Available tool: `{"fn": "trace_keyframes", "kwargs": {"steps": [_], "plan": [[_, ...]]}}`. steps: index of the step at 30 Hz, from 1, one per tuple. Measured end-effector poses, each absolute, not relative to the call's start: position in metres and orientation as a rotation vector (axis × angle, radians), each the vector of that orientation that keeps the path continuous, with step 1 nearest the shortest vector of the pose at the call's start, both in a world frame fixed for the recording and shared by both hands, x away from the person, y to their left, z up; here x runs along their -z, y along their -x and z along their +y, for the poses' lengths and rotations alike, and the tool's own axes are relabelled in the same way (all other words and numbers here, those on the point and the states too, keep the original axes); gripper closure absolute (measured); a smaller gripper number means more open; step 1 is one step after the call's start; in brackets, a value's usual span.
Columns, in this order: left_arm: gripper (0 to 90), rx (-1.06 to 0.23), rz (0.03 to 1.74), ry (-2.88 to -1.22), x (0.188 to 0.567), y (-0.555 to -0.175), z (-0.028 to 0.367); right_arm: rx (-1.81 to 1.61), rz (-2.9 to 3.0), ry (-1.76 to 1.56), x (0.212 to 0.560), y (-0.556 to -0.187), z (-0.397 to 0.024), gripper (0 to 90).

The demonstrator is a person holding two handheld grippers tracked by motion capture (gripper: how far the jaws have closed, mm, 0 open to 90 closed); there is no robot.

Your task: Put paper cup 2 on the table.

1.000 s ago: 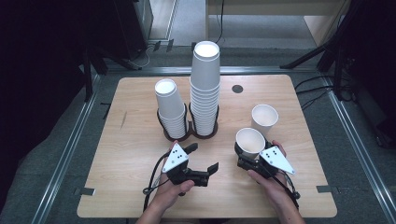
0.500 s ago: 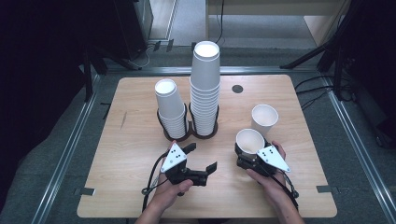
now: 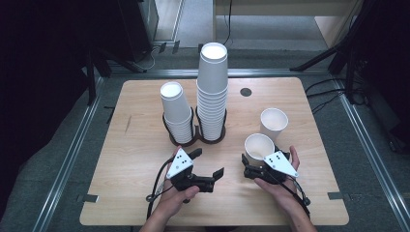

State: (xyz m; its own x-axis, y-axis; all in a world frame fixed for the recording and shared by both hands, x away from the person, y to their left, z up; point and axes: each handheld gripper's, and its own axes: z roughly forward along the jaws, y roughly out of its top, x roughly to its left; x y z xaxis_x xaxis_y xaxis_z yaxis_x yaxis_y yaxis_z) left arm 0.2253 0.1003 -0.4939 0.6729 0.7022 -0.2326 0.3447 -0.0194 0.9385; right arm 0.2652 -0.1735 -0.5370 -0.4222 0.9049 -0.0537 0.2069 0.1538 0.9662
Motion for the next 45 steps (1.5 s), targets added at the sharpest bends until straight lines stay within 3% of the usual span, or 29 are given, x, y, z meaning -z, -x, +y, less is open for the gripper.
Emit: {"fn": "trace_keyframes", "kwargs": {"steps": [19,45], "plan": [[0.0,-0.458,1.029,-1.624,0.515,-0.221,0.138,-1.271,1.748,-1.089,0.532,-0.238,-0.22,0.0],[0.0,-0.642,1.289,-1.526,0.531,-0.178,0.265,-1.137,1.523,-1.315,0.535,-0.217,-0.322,0.0]]}}
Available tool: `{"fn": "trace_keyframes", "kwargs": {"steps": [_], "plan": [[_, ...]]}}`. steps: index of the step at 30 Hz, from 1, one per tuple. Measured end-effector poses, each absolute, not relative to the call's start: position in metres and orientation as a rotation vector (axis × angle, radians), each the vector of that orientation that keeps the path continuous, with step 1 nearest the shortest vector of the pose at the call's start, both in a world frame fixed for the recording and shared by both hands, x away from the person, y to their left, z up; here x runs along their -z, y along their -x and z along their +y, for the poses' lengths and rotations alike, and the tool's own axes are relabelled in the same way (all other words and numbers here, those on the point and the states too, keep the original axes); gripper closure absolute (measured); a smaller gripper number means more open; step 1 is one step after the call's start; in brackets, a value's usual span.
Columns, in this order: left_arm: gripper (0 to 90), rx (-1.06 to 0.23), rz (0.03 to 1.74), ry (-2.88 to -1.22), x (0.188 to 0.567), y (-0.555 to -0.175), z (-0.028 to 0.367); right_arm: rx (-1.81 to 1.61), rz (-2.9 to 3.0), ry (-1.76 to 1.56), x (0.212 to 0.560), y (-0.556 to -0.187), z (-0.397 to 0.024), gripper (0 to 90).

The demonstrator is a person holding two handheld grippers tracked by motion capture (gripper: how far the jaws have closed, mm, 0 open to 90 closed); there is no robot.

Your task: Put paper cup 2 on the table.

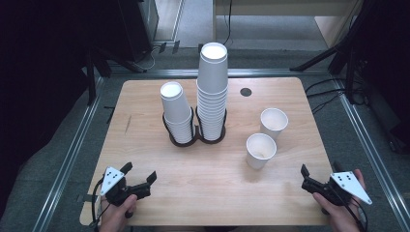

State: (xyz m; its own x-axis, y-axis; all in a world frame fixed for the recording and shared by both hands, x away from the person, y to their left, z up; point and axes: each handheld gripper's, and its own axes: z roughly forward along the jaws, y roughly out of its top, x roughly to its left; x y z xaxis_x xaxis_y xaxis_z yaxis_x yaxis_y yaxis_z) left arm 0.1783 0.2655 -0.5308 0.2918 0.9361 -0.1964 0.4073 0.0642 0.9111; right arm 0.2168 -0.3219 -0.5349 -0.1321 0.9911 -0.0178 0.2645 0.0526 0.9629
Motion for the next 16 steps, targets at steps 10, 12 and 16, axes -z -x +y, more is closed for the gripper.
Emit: {"fn": "trace_keyframes", "kwargs": {"steps": [10,12,16], "plan": [[0.0,-0.685,1.375,-1.495,0.537,-0.162,0.306,-1.085,1.488,-1.387,0.54,-0.207,-0.346,0.0],[0.0,-0.698,1.397,-1.49,0.539,-0.161,0.315,-1.078,1.477,-1.402,0.539,-0.206,-0.35,0.0],[0.0,-0.677,1.43,-1.438,0.54,-0.163,0.323,-1.094,1.443,-1.436,0.536,-0.207,-0.354,0.0]]}}
